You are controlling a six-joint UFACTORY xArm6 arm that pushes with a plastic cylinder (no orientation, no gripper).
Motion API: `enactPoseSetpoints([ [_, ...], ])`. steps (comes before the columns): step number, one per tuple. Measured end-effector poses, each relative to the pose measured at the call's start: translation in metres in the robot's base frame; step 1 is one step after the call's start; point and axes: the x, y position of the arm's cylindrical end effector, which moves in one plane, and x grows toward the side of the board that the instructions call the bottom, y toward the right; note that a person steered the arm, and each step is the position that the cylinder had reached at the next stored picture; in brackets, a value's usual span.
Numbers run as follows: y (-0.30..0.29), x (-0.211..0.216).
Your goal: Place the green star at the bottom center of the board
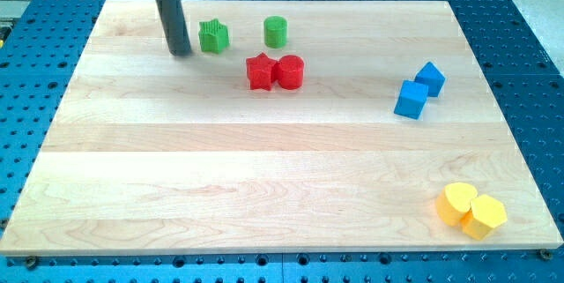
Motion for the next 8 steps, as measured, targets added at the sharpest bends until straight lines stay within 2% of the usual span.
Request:
enactPoseSetpoints([
  [1, 0.032, -0.044],
  [2, 0.079, -0.012],
  [4, 0.025, 0.194],
  [5, -0.028, 0.169],
  [6, -0.029, 0.199],
  [7, 0.083, 0.212],
  [8, 0.076, 0.212],
])
